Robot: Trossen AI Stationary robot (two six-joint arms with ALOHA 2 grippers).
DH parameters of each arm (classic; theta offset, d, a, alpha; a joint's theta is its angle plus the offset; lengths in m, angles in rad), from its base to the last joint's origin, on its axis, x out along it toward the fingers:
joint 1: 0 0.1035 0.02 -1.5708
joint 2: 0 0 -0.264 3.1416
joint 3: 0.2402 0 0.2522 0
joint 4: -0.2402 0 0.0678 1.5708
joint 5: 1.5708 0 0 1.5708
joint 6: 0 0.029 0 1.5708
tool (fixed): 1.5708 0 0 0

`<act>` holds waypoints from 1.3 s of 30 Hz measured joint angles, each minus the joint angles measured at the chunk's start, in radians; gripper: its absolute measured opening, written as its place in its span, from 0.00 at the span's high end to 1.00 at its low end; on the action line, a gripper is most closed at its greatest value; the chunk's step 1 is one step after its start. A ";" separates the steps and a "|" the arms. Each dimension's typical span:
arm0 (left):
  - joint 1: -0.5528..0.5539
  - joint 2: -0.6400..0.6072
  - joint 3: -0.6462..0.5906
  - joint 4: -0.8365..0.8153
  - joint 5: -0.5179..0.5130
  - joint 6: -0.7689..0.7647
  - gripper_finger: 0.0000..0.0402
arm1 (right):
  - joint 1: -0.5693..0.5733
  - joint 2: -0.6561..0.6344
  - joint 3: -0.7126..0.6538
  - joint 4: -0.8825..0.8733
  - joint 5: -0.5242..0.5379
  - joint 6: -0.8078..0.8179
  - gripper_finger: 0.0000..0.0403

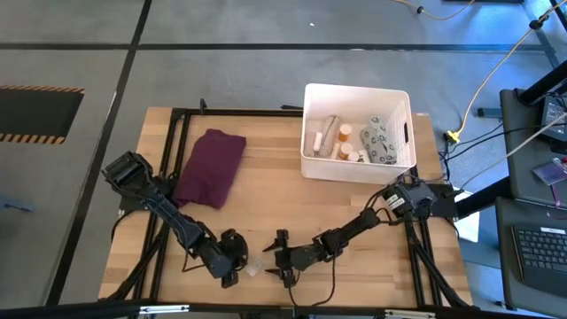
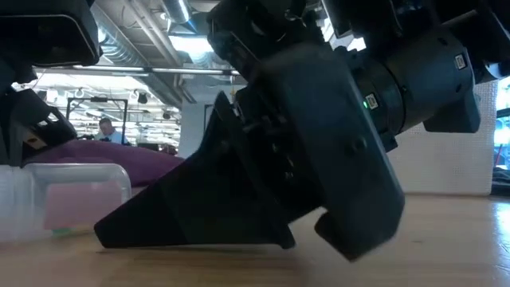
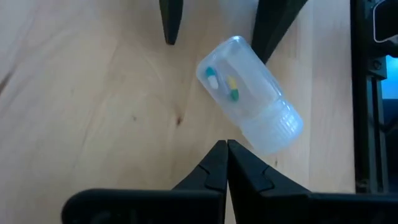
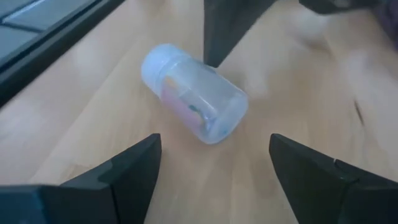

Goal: Pick & place medical supplies in basket/bin
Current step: Put the transparent pill bottle into the white bin

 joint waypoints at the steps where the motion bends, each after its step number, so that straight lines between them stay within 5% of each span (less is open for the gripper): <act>1: 0.000 0.000 0.000 0.000 0.008 0.000 0.99 | 0.000 0.000 0.000 0.000 0.000 -0.027 0.25; 10: -0.026 0.000 0.000 0.064 0.154 -0.090 0.99 | -0.018 -0.001 0.000 -0.001 -0.044 -0.069 0.25; 15: -0.037 0.000 0.001 0.158 0.121 -0.113 1.00 | -0.019 -0.001 0.000 -0.008 -0.045 -0.026 0.25; 30: -0.033 0.035 0.001 0.067 0.032 -0.181 1.00 | -0.016 -0.001 -0.001 -0.013 -0.041 0.051 0.25; 39: -0.033 0.137 0.002 0.258 0.001 -0.168 1.00 | -0.015 -0.001 -0.001 -0.012 -0.043 0.051 0.25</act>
